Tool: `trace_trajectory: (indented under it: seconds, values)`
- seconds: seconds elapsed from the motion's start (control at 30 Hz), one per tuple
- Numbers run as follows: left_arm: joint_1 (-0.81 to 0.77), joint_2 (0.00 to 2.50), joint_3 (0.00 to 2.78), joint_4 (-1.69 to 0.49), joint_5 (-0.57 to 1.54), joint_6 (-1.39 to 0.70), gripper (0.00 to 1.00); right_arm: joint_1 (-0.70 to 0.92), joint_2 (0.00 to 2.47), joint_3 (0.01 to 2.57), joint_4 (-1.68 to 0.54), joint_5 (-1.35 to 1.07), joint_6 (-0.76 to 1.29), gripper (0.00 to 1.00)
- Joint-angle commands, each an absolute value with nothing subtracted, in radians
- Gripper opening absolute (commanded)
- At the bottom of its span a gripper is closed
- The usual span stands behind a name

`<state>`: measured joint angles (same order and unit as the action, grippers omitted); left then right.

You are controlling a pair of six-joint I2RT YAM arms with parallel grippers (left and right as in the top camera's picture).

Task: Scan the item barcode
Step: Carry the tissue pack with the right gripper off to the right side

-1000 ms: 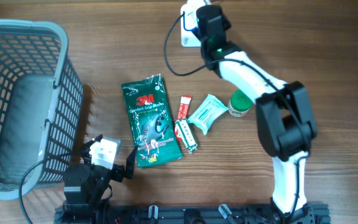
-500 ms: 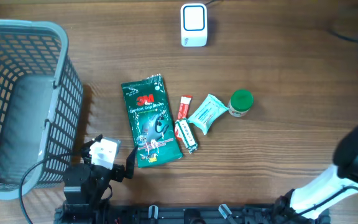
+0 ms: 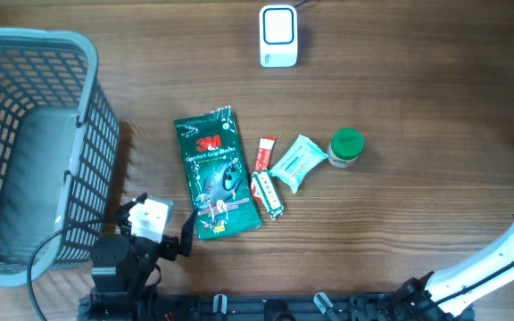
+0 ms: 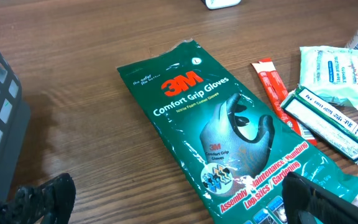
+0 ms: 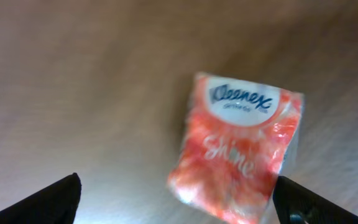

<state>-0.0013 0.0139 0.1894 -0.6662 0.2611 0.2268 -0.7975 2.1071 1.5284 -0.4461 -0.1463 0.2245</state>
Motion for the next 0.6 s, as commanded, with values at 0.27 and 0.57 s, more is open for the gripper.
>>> trace_trajectory:
  seconds: [0.27,0.57]
  values:
    - [0.003,0.007,0.183,-0.664,0.28,0.221,1.0,-0.7,1.612,1.582,-0.881,-0.793,0.745,1.0]
    - [0.003,0.007,0.183,-0.664,0.28,0.221,1.0,-0.237,1.615,1.521,-1.355,-0.519,1.018,1.0]
